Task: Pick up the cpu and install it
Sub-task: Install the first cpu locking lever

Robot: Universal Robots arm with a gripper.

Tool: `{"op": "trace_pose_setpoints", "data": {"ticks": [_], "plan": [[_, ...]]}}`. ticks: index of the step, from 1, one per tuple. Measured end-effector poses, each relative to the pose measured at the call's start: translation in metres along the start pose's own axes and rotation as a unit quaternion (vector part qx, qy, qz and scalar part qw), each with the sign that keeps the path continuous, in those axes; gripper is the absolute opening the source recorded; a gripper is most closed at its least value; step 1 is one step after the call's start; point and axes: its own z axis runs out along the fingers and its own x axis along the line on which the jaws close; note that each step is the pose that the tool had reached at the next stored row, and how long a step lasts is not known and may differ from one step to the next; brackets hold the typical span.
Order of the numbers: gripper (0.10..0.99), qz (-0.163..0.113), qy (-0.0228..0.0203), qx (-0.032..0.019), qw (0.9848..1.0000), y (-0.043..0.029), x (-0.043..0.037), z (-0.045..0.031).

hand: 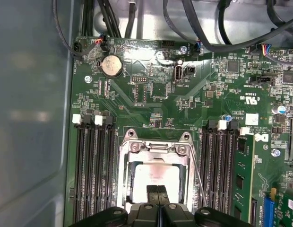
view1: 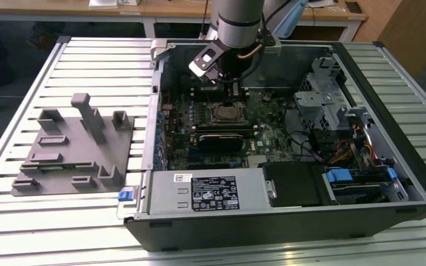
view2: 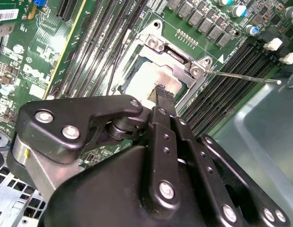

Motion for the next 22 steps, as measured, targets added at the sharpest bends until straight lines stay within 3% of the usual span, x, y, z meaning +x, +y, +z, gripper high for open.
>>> {"op": "trace_pose_setpoints", "data": {"ticks": [6,15,19,22], "plan": [[0.106,0.0,-0.0001,-0.0011,1.0,0.0,0.0,-0.0111],[0.106,0.0,-0.0004,-0.0038,1.0,0.0001,0.0001,-0.0341],[0.106,-0.004,-0.0006,-0.0047,1.0,0.0,0.0001,-0.0355],[0.106,-0.03,-0.0007,-0.0046,0.9995,0.0,0.0001,-0.0355]]}}
